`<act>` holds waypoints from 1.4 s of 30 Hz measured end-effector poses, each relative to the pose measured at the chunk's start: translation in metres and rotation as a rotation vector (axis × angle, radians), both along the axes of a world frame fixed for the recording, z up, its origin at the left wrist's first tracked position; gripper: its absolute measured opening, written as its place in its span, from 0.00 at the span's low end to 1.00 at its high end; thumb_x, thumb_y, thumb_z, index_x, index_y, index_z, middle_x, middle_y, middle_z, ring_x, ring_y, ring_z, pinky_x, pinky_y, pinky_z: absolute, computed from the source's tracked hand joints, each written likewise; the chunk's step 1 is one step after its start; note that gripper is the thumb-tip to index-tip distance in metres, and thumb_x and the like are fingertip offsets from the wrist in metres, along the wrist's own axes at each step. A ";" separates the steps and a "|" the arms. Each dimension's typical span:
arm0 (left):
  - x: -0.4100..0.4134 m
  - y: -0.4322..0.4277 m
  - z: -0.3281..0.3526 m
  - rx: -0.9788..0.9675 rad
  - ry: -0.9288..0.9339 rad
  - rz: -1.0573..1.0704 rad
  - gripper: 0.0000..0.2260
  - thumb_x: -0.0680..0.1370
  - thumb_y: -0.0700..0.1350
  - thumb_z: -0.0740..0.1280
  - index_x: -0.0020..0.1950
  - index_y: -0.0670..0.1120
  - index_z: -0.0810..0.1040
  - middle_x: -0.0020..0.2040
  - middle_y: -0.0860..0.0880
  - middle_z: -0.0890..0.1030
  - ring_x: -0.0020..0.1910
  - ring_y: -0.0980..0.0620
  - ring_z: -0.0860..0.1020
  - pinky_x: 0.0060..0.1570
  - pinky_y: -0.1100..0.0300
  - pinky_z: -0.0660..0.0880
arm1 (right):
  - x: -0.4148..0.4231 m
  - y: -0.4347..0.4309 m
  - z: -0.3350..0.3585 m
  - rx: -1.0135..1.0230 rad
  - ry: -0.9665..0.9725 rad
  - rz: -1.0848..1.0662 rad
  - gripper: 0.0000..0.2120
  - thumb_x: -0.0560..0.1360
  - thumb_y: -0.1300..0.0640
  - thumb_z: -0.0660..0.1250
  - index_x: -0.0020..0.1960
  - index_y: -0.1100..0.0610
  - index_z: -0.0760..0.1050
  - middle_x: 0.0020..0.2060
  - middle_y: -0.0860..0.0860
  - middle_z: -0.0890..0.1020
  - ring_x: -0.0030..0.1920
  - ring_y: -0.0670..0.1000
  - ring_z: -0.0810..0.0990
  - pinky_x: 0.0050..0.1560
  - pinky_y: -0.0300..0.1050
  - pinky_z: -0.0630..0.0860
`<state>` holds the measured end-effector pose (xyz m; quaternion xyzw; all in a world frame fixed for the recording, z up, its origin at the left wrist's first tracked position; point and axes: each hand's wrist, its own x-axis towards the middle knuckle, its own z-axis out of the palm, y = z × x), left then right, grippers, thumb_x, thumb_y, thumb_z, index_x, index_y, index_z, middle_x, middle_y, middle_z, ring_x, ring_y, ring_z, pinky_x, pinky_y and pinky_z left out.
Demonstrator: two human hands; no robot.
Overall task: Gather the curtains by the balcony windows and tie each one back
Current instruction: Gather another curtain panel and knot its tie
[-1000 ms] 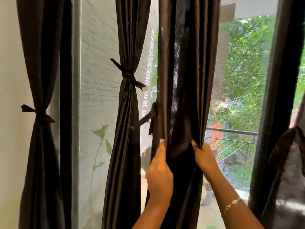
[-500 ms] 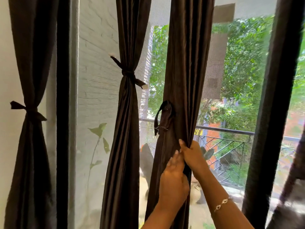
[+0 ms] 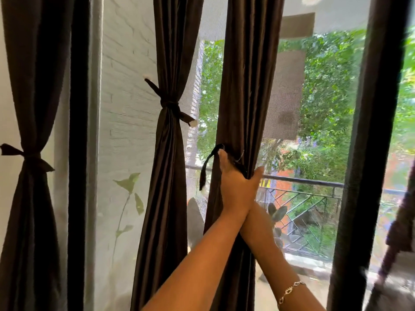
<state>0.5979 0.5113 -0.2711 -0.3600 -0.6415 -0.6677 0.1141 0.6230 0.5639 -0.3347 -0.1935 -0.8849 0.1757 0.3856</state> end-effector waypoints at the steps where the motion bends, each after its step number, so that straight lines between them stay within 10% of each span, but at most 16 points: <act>1: -0.002 0.002 0.003 0.024 -0.032 0.033 0.36 0.76 0.46 0.67 0.76 0.41 0.49 0.66 0.38 0.71 0.62 0.42 0.74 0.60 0.56 0.72 | -0.001 -0.002 0.000 -0.002 0.007 0.021 0.08 0.77 0.64 0.58 0.46 0.61 0.77 0.48 0.61 0.81 0.44 0.53 0.76 0.41 0.35 0.60; 8: -0.010 -0.007 0.007 0.174 -0.107 0.114 0.22 0.78 0.33 0.56 0.73 0.41 0.61 0.57 0.37 0.78 0.55 0.40 0.77 0.53 0.54 0.72 | 0.031 0.013 0.032 -0.465 -0.110 0.704 0.11 0.72 0.60 0.69 0.52 0.48 0.75 0.44 0.41 0.83 0.48 0.42 0.82 0.44 0.32 0.76; 13: -0.015 -0.019 0.004 0.183 -0.122 0.084 0.18 0.79 0.33 0.56 0.70 0.38 0.66 0.57 0.36 0.78 0.55 0.38 0.77 0.52 0.52 0.73 | 0.008 0.066 0.091 -0.613 0.418 0.567 0.17 0.74 0.60 0.65 0.63 0.56 0.72 0.57 0.51 0.77 0.58 0.50 0.75 0.61 0.48 0.69; 21: -0.018 -0.021 -0.002 0.167 -0.029 0.136 0.20 0.78 0.33 0.58 0.69 0.40 0.68 0.57 0.39 0.79 0.57 0.43 0.77 0.54 0.63 0.68 | -0.065 0.063 0.157 -0.940 0.287 0.871 0.15 0.70 0.50 0.62 0.40 0.57 0.84 0.38 0.52 0.86 0.38 0.48 0.85 0.37 0.41 0.81; 24: -0.023 -0.024 -0.003 0.160 0.000 0.122 0.20 0.78 0.34 0.58 0.71 0.42 0.67 0.57 0.40 0.79 0.54 0.43 0.78 0.53 0.60 0.70 | -0.085 0.059 0.156 -0.989 0.248 0.964 0.18 0.80 0.54 0.52 0.53 0.61 0.78 0.50 0.58 0.82 0.47 0.53 0.83 0.51 0.48 0.81; 35: -0.068 -0.031 -0.001 0.137 0.062 0.265 0.20 0.78 0.33 0.57 0.71 0.39 0.66 0.48 0.36 0.79 0.46 0.40 0.79 0.42 0.61 0.71 | -0.068 0.054 0.101 -0.622 0.202 0.590 0.13 0.71 0.69 0.67 0.55 0.65 0.76 0.43 0.54 0.84 0.44 0.53 0.84 0.45 0.45 0.81; 42: -0.062 -0.008 -0.002 0.141 0.049 0.156 0.20 0.78 0.32 0.56 0.70 0.38 0.66 0.45 0.40 0.78 0.38 0.46 0.76 0.34 0.73 0.68 | -0.057 0.007 0.060 0.167 0.235 0.007 0.02 0.76 0.61 0.62 0.47 0.58 0.73 0.32 0.53 0.77 0.32 0.55 0.73 0.28 0.40 0.60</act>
